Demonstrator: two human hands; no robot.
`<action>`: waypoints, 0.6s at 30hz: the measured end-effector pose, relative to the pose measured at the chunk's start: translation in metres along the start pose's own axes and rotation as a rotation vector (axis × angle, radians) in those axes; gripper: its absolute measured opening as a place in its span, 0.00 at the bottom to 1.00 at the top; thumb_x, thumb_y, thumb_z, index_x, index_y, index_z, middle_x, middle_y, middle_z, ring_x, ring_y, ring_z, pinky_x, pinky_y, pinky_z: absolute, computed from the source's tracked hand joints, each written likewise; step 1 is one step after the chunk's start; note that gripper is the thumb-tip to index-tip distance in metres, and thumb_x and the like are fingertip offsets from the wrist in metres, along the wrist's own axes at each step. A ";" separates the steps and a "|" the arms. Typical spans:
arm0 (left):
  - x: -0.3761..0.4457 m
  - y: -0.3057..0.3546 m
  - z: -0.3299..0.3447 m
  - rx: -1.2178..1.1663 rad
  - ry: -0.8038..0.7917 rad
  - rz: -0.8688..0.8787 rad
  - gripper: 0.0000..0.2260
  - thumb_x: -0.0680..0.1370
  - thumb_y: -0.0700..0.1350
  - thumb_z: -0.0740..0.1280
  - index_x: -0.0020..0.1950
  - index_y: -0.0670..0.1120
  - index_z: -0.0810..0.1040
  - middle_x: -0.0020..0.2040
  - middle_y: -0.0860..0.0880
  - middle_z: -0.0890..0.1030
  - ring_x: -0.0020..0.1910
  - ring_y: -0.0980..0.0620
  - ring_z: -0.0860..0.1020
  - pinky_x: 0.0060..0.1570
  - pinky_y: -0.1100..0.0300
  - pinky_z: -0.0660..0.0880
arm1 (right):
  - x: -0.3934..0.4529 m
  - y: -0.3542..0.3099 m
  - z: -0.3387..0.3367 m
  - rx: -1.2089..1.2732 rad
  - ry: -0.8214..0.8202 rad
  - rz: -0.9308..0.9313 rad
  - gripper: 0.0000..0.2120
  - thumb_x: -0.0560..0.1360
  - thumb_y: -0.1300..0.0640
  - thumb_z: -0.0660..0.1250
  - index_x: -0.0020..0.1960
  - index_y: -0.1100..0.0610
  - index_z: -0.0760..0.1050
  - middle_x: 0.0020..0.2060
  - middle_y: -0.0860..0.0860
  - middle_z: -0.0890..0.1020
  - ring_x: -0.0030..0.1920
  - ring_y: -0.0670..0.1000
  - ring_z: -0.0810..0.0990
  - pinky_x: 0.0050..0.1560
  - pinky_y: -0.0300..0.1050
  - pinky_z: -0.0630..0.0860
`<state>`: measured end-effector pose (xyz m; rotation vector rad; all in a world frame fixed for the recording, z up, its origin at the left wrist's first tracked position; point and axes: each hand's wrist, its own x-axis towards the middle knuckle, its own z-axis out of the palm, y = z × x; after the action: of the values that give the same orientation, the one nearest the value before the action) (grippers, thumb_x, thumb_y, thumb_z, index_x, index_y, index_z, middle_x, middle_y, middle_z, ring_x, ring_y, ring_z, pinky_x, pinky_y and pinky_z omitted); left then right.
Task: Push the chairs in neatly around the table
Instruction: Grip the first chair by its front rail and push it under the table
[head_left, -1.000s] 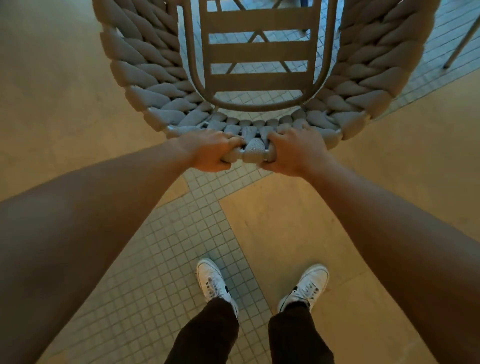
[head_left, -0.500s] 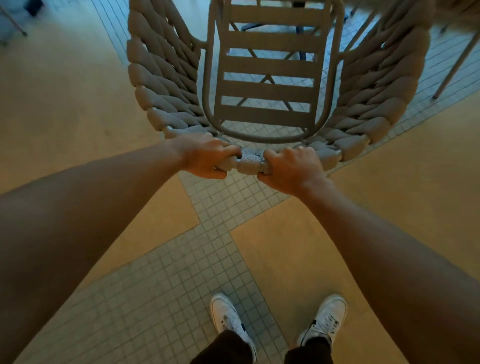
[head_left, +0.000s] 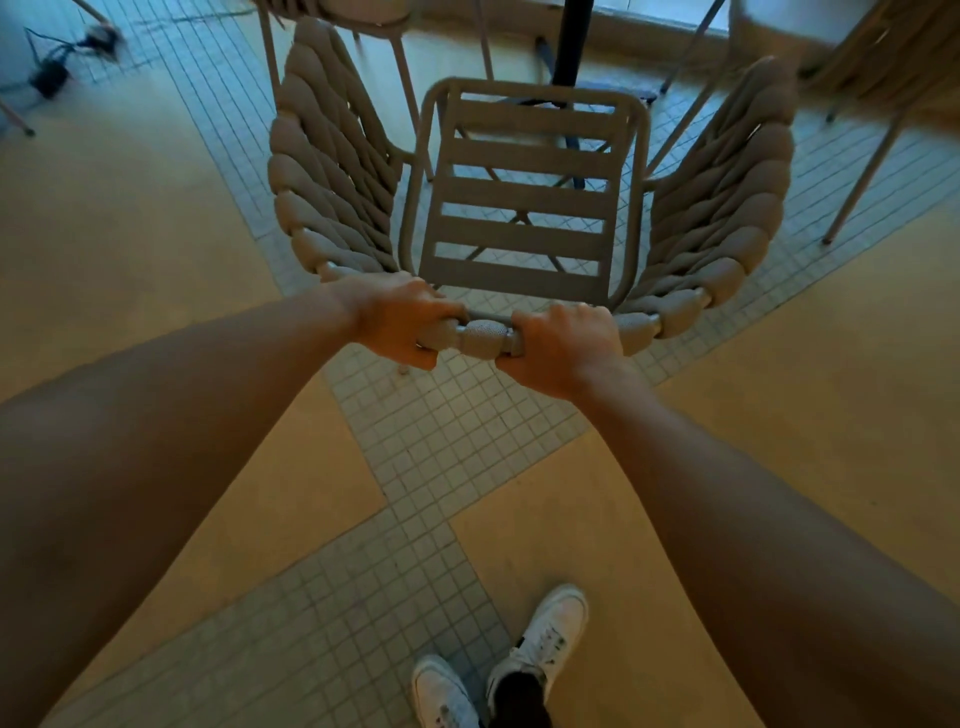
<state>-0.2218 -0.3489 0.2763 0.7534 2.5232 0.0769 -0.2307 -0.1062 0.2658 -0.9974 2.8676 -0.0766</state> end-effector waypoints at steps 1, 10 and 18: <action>0.004 -0.006 -0.004 0.002 0.010 0.001 0.23 0.75 0.54 0.70 0.69 0.56 0.69 0.52 0.54 0.80 0.44 0.54 0.79 0.42 0.59 0.75 | 0.007 0.003 -0.002 0.010 -0.008 0.004 0.19 0.75 0.34 0.62 0.52 0.47 0.80 0.33 0.45 0.71 0.36 0.51 0.72 0.39 0.47 0.67; 0.046 -0.052 -0.049 0.093 0.023 -0.067 0.18 0.73 0.58 0.72 0.60 0.54 0.75 0.44 0.57 0.80 0.40 0.57 0.79 0.42 0.60 0.78 | 0.068 0.034 -0.019 0.060 0.019 -0.019 0.25 0.72 0.27 0.59 0.43 0.48 0.76 0.29 0.45 0.70 0.30 0.49 0.73 0.36 0.46 0.68; 0.053 -0.055 -0.053 0.079 -0.003 -0.148 0.21 0.73 0.68 0.63 0.59 0.57 0.76 0.45 0.57 0.82 0.42 0.56 0.80 0.44 0.53 0.81 | 0.076 0.044 -0.026 0.016 -0.019 -0.071 0.24 0.71 0.27 0.59 0.44 0.48 0.76 0.28 0.44 0.71 0.28 0.47 0.71 0.34 0.44 0.67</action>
<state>-0.3130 -0.3629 0.2885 0.5946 2.5833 -0.0750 -0.3198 -0.1184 0.2816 -1.0912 2.8094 -0.0944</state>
